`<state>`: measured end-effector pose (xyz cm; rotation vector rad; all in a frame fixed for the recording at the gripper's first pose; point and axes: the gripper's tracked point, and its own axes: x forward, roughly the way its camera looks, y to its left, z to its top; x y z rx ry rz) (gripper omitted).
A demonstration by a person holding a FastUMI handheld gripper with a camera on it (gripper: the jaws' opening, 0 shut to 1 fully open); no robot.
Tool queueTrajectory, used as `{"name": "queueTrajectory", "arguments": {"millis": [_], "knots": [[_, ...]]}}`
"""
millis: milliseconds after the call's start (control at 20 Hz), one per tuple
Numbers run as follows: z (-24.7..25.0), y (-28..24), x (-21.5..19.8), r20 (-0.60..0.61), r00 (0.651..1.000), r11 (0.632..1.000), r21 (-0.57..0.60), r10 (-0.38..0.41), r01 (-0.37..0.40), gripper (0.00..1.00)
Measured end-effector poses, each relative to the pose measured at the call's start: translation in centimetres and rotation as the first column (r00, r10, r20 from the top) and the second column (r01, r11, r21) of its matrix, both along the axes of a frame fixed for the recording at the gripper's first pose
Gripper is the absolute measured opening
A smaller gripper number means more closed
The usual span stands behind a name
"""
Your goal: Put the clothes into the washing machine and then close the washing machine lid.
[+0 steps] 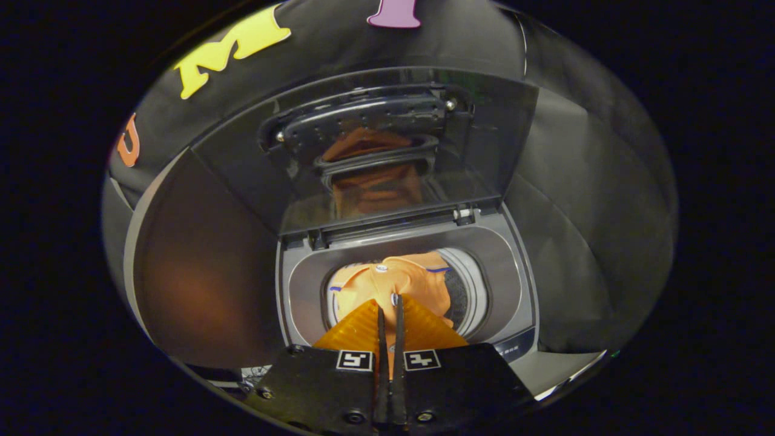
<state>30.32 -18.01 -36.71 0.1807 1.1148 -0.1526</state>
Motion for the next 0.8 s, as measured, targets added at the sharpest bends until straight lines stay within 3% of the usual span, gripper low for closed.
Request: {"name": "queueTrajectory", "arguments": {"millis": [350,600,800], "knots": [[-2.6,0.1,-0.6,-0.084,0.996,1.0,-0.029,-0.007,0.004,0.11],[-0.8,0.8,-0.5,-0.032,0.999,0.999,-0.036,-0.008,0.007,0.19],[1.5,1.1,-0.6,0.015,1.0,0.999,-0.032,-0.009,0.01,0.35]]}}
